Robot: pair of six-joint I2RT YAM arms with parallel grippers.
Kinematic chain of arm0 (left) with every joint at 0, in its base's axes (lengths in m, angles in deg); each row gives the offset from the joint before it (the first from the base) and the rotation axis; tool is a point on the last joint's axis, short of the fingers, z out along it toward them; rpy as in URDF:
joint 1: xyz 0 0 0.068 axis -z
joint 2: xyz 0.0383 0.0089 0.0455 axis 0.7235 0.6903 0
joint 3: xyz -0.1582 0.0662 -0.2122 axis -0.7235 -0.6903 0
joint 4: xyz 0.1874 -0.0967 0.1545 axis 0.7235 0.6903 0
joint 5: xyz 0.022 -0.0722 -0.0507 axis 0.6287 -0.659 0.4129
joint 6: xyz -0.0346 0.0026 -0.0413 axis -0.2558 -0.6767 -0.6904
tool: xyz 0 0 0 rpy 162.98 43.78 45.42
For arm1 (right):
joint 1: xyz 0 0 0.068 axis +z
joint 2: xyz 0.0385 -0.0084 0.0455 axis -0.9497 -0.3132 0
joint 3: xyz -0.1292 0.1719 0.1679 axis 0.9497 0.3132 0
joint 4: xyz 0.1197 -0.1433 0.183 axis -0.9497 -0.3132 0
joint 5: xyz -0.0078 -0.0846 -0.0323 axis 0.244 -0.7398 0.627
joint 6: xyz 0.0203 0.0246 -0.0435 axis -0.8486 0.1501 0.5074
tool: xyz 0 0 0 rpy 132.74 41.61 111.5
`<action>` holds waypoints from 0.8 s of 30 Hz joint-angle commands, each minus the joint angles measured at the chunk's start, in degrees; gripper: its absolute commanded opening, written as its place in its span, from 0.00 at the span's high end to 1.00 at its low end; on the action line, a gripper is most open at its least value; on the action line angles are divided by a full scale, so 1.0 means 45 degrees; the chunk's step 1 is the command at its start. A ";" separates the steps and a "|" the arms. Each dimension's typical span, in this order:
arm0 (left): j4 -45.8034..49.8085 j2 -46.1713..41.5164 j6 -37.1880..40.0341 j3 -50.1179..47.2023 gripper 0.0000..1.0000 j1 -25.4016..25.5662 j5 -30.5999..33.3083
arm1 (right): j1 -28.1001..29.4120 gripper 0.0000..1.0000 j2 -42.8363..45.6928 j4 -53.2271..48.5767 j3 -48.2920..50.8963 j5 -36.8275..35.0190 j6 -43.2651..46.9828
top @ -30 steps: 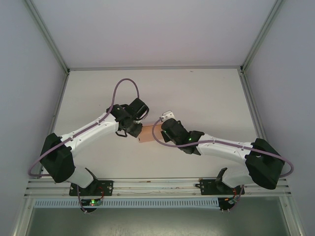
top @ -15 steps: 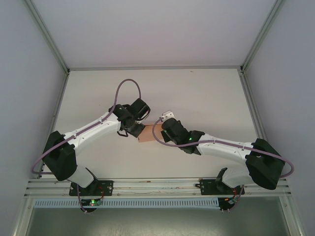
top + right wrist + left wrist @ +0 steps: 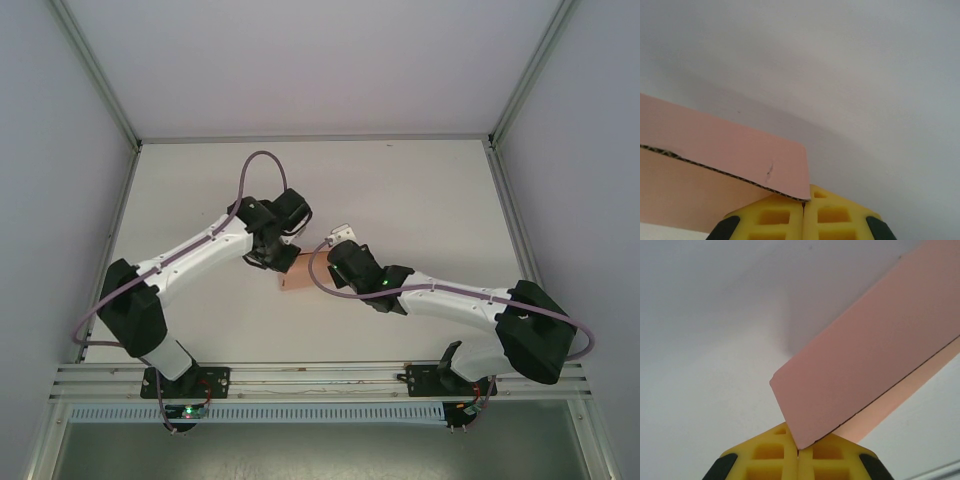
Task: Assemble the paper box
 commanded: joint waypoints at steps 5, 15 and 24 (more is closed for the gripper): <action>0.0369 0.0050 -0.1232 0.0507 1.00 -0.0132 -0.3246 | 0.0279 1.00 -0.0675 -0.1380 0.0479 0.0606 0.0715; -0.0595 -0.0120 -0.3708 0.0243 1.00 -0.1067 -0.5762 | 0.0959 1.00 -0.0996 -0.0996 0.0637 0.0337 0.1171; -0.0830 0.0010 -0.4589 0.0092 1.00 -0.1194 -0.4786 | 0.1072 1.00 -0.0816 -0.1080 0.0767 0.0318 0.0918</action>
